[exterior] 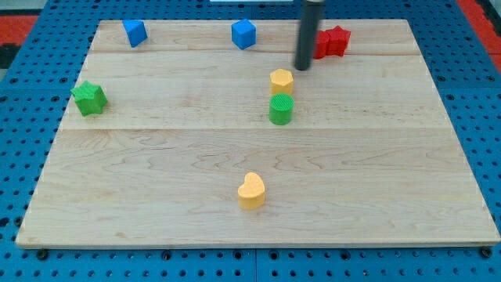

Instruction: Place the blue cube diagonally left to the blue triangle

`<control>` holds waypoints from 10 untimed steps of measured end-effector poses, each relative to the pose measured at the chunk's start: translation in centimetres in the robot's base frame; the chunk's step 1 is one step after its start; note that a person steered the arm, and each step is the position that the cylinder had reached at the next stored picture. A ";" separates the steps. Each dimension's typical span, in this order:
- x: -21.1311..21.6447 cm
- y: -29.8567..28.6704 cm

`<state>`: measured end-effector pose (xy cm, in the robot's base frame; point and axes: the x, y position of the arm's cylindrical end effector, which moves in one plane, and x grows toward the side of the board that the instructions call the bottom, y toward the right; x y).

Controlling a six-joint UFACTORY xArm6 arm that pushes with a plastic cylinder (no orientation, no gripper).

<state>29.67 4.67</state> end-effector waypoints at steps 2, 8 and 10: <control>-8.1 0.5; -5.7 -23.4; -6.9 -18.7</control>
<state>22.76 -14.03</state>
